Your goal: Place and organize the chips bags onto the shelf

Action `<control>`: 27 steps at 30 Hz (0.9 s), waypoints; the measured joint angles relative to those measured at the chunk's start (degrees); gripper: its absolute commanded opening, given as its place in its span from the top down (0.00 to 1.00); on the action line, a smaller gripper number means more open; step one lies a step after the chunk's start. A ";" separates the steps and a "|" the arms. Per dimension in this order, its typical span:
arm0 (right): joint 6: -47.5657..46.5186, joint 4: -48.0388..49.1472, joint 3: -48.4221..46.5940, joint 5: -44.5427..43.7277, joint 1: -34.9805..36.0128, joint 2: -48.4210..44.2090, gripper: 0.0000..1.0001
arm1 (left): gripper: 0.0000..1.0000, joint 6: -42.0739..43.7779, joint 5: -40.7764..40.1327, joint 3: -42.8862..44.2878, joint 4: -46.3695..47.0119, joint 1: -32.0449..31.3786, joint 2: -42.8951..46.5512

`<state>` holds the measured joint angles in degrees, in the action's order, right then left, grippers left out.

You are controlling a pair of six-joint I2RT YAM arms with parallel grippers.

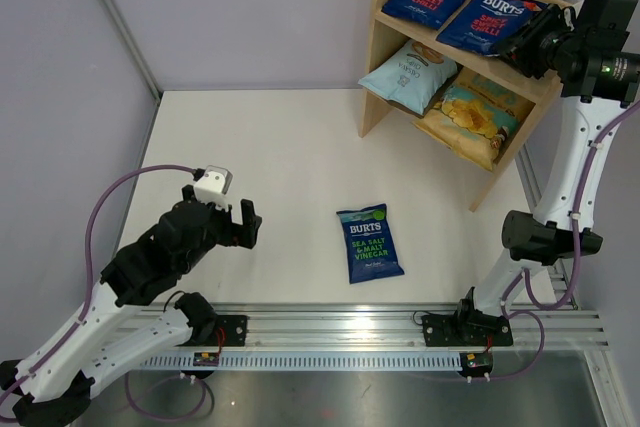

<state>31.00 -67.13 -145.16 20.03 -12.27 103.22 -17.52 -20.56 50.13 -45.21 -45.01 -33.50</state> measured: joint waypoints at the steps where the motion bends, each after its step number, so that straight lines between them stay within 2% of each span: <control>1: 0.02 0.26 0.00 0.33 -0.09 0.04 0.60 | 0.01 0.00 0.00 -0.02 0.00 0.00 0.00; 4: 0.09 1.36 0.09 0.87 -0.11 0.04 0.49 | 0.01 0.00 0.13 -0.02 0.00 0.00 0.00; 16: -2.78 -0.17 0.31 -5.75 -0.17 -2.60 0.39 | 0.01 -0.04 0.22 0.00 0.04 0.00 -0.04; 26: -4.61 -0.70 3.13 -5.77 -0.24 -8.11 0.32 | 0.01 -4.63 1.97 -0.28 3.54 0.00 -2.10; 27: -4.70 -0.90 3.13 -5.81 -0.44 -9.35 0.26 | 0.01 -5.40 2.51 -0.72 5.01 0.00 -2.43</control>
<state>26.30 -68.03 -142.04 14.22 -12.71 93.86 -22.92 -18.04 49.41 -40.21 -45.01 -35.92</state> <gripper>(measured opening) 0.678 0.988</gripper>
